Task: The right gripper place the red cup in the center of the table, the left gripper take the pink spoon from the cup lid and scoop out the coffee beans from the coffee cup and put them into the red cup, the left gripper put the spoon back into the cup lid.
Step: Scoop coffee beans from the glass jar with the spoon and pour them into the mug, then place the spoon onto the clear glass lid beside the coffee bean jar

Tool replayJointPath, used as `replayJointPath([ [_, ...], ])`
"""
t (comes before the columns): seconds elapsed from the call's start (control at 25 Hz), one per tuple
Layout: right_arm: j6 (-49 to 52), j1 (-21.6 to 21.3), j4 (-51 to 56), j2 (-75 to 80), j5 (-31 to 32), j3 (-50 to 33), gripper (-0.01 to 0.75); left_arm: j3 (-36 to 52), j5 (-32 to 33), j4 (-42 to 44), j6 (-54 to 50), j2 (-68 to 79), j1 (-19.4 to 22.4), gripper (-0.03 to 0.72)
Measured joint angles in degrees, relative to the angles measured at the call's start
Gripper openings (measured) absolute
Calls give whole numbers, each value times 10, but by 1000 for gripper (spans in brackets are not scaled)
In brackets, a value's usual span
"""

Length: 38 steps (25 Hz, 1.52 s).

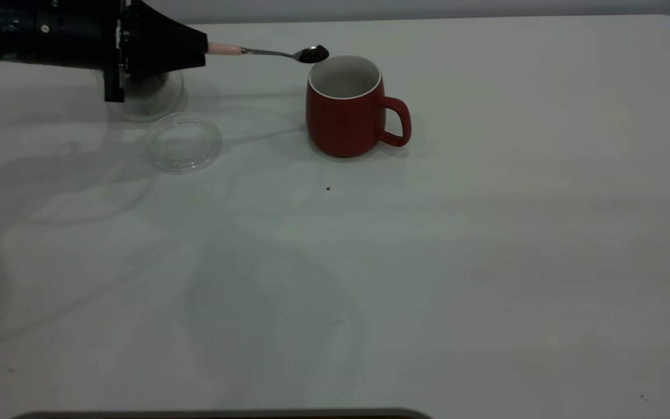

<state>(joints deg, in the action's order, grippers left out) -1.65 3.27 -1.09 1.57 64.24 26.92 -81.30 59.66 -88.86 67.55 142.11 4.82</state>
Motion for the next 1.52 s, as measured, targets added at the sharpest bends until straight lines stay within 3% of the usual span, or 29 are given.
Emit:
replayJointPath([
  [0.36,0,0,0,0,0,0,585,0,-49,-6,104,1,-39,127],
  [0.92,0,0,0,0,0,0,585,0,-63,-62,371,1,-46,127],
  [1.16,0,0,0,0,0,0,585,0,-24,-66,348,0,-44,127],
  [1.32,0,0,0,0,0,0,585,0,14,14,261,-30,-25,127],
  [1.52,0,0,0,0,0,0,585,0,48,106,136,-92,34,127],
])
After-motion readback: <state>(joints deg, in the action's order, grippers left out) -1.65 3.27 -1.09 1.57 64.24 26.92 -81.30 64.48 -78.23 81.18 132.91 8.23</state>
